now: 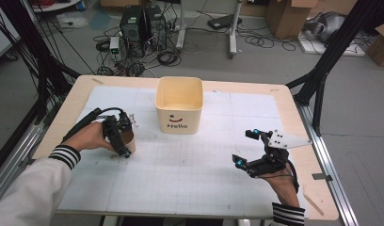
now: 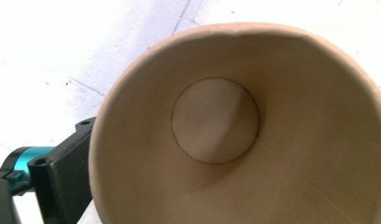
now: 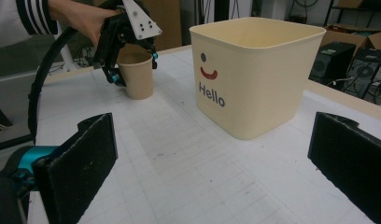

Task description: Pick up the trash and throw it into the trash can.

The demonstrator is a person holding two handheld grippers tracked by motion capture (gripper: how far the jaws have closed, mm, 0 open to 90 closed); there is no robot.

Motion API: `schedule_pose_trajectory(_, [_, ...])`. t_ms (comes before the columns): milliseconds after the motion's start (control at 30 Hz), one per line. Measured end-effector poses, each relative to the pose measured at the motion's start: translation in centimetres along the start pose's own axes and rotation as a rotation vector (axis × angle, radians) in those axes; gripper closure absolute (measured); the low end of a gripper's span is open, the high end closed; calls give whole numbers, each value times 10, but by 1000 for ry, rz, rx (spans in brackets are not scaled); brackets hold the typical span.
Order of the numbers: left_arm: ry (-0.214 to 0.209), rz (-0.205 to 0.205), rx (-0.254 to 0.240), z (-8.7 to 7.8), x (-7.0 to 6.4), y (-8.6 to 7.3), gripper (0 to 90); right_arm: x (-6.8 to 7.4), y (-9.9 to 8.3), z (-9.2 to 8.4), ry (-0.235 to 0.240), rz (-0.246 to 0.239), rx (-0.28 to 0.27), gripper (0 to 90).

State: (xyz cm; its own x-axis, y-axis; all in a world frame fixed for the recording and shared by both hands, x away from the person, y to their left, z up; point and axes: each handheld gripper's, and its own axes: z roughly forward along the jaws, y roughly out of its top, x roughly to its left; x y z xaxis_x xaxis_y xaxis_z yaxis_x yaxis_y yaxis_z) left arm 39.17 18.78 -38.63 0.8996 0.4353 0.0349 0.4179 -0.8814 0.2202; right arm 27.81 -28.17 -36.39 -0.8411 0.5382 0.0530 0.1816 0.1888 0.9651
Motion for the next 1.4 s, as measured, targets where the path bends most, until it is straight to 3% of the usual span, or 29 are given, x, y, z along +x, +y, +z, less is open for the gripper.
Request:
schedule_pose_trajectory(300, [-16,-5,3,1,2,0,49,0,0,0,-1,0,1,2])
schedule_pose_trajectory(500, [-18,-2,-3,-1,2,-1,140,0,0,0,0,-2,0,2])
schedule_pose_trajectory(600, [-30,9,-3,-2,2,-1,248,0,0,0,-1,-1,-1,2])
schedule_pose_trajectory(700, [-33,-3,-11,-2,2,-1,278,0,0,0,-1,-2,0,2])
schedule_pose_trajectory(1400, [-20,1,3,-10,1,-1,349,-1,0,0,-4,-7,-5,2])
